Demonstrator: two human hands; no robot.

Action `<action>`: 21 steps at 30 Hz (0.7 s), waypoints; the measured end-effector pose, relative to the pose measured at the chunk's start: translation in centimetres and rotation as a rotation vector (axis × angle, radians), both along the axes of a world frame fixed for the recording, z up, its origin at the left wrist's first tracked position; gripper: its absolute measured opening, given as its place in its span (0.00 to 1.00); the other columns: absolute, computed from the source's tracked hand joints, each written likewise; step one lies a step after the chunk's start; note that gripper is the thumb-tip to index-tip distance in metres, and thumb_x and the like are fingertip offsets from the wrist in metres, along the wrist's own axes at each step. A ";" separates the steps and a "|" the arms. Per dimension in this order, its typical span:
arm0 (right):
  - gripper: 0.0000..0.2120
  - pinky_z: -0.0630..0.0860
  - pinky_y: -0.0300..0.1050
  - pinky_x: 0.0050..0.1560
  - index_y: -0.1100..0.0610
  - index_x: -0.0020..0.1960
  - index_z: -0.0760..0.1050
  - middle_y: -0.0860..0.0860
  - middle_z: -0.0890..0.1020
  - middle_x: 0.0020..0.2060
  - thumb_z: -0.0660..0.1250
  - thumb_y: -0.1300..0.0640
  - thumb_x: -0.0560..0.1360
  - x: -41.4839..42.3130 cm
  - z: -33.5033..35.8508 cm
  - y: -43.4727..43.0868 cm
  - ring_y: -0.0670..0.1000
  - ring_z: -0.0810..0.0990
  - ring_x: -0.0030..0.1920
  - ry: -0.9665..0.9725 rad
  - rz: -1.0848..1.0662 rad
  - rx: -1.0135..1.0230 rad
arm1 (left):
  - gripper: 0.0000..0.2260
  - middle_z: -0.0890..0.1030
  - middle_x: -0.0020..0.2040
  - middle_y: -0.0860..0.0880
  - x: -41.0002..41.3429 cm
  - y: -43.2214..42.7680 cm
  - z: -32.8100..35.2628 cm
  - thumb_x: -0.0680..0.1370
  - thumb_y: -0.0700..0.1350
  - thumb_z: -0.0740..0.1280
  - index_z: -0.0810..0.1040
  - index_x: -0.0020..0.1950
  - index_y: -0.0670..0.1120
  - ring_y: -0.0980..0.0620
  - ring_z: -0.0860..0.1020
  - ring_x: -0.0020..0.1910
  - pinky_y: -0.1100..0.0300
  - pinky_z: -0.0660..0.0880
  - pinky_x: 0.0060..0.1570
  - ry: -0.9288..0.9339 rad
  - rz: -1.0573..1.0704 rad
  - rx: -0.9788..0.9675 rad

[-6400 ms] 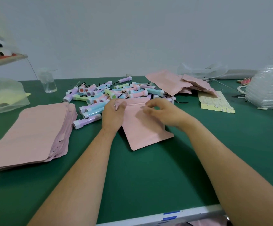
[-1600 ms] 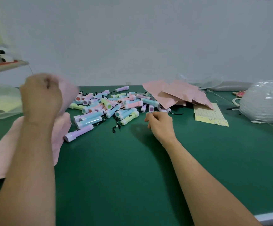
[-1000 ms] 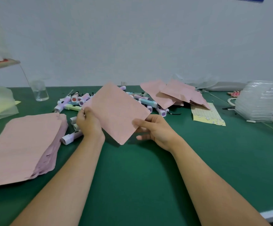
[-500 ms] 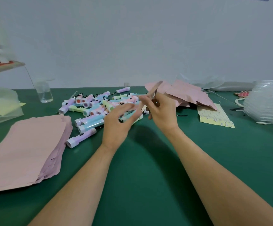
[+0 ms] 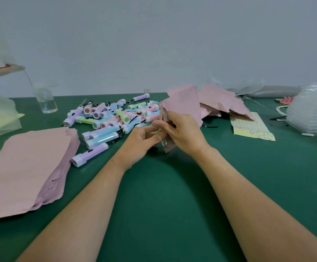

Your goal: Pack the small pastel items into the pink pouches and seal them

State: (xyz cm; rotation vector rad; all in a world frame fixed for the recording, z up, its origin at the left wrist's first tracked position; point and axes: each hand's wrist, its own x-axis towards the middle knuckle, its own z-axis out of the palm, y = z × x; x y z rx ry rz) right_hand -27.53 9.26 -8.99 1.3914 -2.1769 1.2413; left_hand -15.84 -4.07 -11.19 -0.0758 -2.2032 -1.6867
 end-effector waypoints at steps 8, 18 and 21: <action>0.22 0.73 0.54 0.33 0.53 0.35 0.66 0.50 0.76 0.28 0.66 0.42 0.82 0.6 0.1 0.2 0.56 0.74 0.31 0.077 0.005 0.099 | 0.10 0.88 0.51 0.52 -0.2 0.2 -0.4 0.83 0.43 0.66 0.86 0.57 0.53 0.48 0.86 0.53 0.53 0.81 0.59 0.067 0.189 -0.130; 0.22 0.70 0.51 0.31 0.53 0.33 0.63 0.51 0.73 0.26 0.70 0.50 0.79 0.5 0.1 0.6 0.59 0.74 0.30 0.144 -0.060 0.139 | 0.16 0.78 0.28 0.58 -0.4 -0.2 -0.6 0.84 0.41 0.65 0.82 0.38 0.51 0.60 0.70 0.27 0.68 0.67 0.29 0.204 0.706 -0.226; 0.18 0.61 0.45 0.31 0.53 0.32 0.63 0.49 0.71 0.26 0.70 0.51 0.72 0.8 -0.1 0.9 0.56 0.69 0.30 0.239 -0.323 0.105 | 0.12 0.79 0.30 0.61 -0.3 0.2 -0.6 0.81 0.40 0.65 0.84 0.40 0.49 0.62 0.76 0.31 0.72 0.70 0.33 0.293 0.849 -0.217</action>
